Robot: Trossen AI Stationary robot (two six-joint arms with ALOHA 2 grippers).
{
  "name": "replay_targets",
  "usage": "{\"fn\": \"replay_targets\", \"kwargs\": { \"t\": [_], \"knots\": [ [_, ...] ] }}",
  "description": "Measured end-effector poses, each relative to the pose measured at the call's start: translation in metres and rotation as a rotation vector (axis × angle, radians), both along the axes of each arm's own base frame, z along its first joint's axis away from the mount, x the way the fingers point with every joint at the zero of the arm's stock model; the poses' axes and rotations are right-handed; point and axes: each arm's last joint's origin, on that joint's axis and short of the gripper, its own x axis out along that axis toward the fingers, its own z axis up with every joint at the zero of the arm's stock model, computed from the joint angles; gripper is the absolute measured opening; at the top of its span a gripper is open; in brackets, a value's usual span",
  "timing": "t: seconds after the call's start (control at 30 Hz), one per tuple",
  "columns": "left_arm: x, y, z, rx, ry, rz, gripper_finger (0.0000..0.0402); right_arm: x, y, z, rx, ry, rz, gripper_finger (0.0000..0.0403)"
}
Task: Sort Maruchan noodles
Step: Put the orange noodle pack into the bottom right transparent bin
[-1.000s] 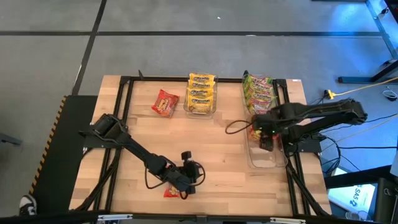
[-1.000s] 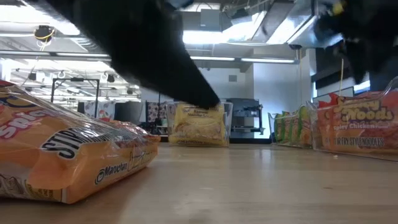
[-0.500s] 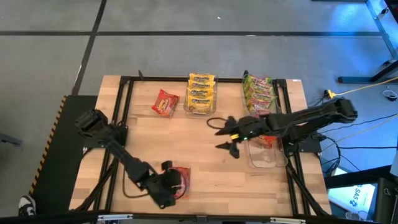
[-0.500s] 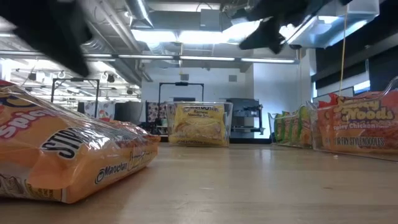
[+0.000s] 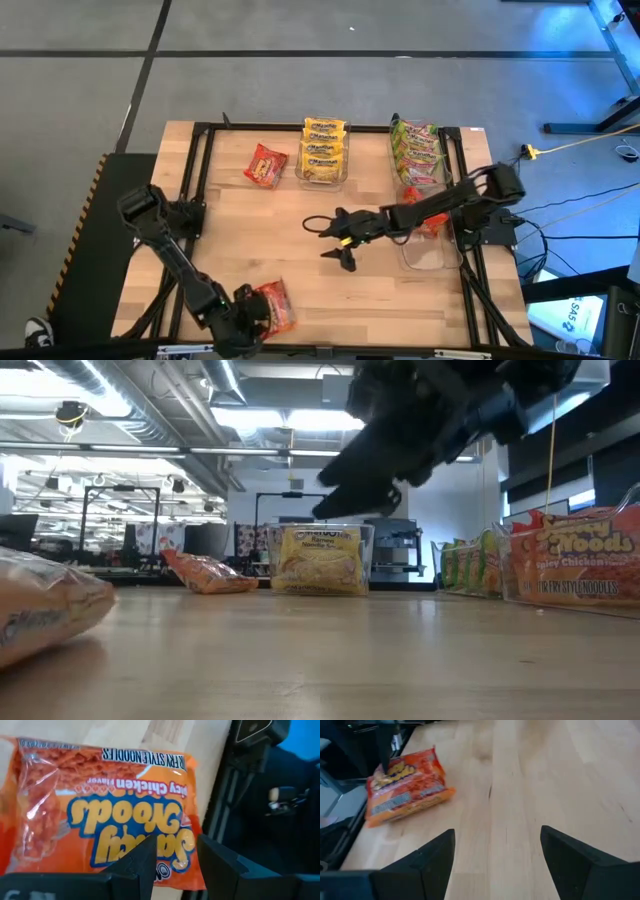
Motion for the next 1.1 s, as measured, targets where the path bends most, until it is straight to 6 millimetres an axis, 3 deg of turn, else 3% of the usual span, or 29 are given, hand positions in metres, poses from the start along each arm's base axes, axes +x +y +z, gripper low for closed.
{"fn": "replay_targets", "kwargs": {
  "t": [0.17,0.4,0.57,0.77,0.9,1.1],
  "knots": [
    [-0.007,-0.005,0.002,-0.009,-0.026,0.030,0.0133,0.012,0.007,-0.016,-0.020,0.019,0.007,0.0264],
    [-0.022,-0.008,0.029,-0.156,-0.060,0.091,0.0133,0.013,0.022,-0.022,-0.027,0.029,0.047,0.0264],
    [-0.033,-0.030,0.039,-0.324,-0.141,0.075,0.0133,0.011,0.031,-0.022,-0.050,0.023,0.079,0.0264],
    [-0.021,-0.053,0.005,-0.373,-0.183,0.068,0.0133,0.011,0.029,-0.023,-0.077,0.026,0.067,0.0264],
    [-0.014,-0.053,-0.021,-0.322,-0.121,0.055,0.0133,0.011,0.028,-0.023,-0.105,0.021,0.035,0.0264],
    [-0.021,-0.040,-0.020,-0.245,-0.035,0.144,0.0133,0.012,0.028,-0.023,-0.131,0.015,0.034,0.0264]
  ]
}}
